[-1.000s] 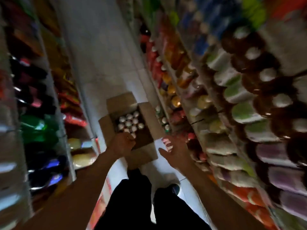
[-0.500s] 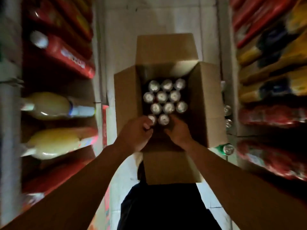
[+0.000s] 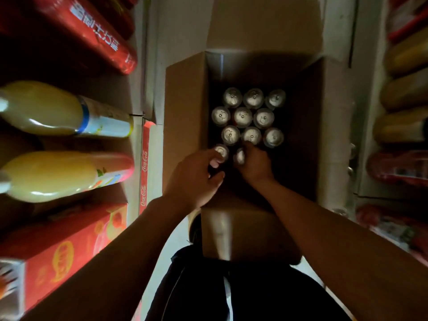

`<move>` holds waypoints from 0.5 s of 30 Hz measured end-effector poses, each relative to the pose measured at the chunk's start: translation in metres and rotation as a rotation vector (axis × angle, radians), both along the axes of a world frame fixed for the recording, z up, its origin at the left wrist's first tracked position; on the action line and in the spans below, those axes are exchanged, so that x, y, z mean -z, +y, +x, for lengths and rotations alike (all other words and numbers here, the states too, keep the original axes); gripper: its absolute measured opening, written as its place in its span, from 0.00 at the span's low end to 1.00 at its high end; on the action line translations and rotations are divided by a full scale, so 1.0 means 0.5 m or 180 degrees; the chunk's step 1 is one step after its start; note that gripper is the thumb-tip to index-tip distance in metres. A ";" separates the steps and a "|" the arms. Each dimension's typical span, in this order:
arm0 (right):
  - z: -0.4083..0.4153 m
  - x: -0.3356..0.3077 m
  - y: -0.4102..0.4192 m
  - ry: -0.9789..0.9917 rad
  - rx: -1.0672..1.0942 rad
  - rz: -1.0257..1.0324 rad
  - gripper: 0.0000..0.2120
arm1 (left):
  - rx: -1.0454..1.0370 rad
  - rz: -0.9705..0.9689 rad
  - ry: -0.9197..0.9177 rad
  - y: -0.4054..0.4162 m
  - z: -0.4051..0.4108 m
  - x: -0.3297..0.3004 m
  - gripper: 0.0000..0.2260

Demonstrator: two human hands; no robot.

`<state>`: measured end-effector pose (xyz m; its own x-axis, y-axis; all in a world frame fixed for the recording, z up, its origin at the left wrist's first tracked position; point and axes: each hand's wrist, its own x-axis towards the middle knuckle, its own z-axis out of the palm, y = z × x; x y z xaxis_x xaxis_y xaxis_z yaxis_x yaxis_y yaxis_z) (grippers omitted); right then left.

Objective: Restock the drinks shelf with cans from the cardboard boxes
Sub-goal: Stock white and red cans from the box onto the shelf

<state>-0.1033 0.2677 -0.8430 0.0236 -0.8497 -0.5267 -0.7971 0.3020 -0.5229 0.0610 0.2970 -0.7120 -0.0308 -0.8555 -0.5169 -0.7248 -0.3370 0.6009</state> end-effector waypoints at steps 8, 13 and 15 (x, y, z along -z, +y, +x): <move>-0.144 -0.636 0.007 -0.1454 0.1710 -0.0031 0.12 | 0.0774 0.0258 0.0783 -0.069 -0.097 -0.356 0.45; -0.215 -1.117 0.012 -0.1491 0.1896 -0.0378 0.11 | 0.1286 -0.0152 0.1090 -0.136 -0.192 -0.741 0.28; -0.238 -1.284 0.034 -0.1381 0.1954 -0.0665 0.11 | 0.1350 -0.0292 0.1307 -0.136 -0.230 -0.877 0.24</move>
